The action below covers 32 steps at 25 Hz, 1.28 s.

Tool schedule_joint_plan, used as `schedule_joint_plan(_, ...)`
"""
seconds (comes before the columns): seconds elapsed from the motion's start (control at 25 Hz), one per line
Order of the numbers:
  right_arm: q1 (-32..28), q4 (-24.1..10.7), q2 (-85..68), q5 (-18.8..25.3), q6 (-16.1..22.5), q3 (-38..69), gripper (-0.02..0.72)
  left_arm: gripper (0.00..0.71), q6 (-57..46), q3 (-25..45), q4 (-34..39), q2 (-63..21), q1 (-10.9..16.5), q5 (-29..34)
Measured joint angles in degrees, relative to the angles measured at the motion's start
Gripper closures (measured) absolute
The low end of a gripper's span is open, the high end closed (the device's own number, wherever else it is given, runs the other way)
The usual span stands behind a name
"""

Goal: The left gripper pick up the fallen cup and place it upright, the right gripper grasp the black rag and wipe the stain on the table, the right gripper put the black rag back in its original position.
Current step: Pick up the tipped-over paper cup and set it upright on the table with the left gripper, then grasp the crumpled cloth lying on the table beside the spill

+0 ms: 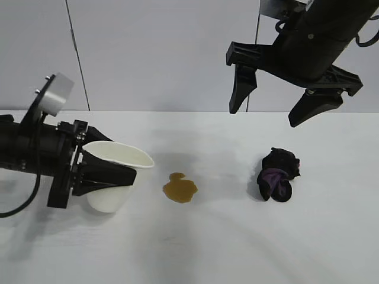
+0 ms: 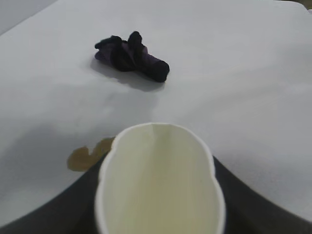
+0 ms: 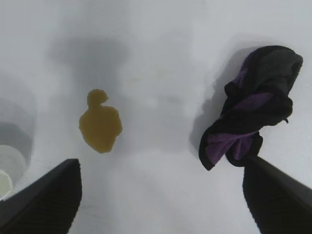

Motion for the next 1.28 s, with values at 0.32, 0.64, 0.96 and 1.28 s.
schedule_joint_plan(0.32,0.0,0.0,0.0,-1.1,0.0,0.0,0.081,0.18,0.0,0.0,-0.1,0.0,0.0,-0.1)
schedule_joint_plan(0.64,0.0,0.0,0.0,-1.1,0.0,0.0,0.081,0.022,-3.8,0.0,-0.2,-0.4,0.0,-0.1)
schedule_joint_plan(0.96,0.0,-0.2,0.0,-1.1,0.0,0.0,0.081,0.017,-37.8,0.0,1.7,-13.3,0.0,-4.9)
schedule_joint_plan(1.28,0.0,-0.2,0.0,-1.3,0.0,0.0,0.081,0.017,-88.8,-10.6,29.6,-24.9,0.0,-12.0)
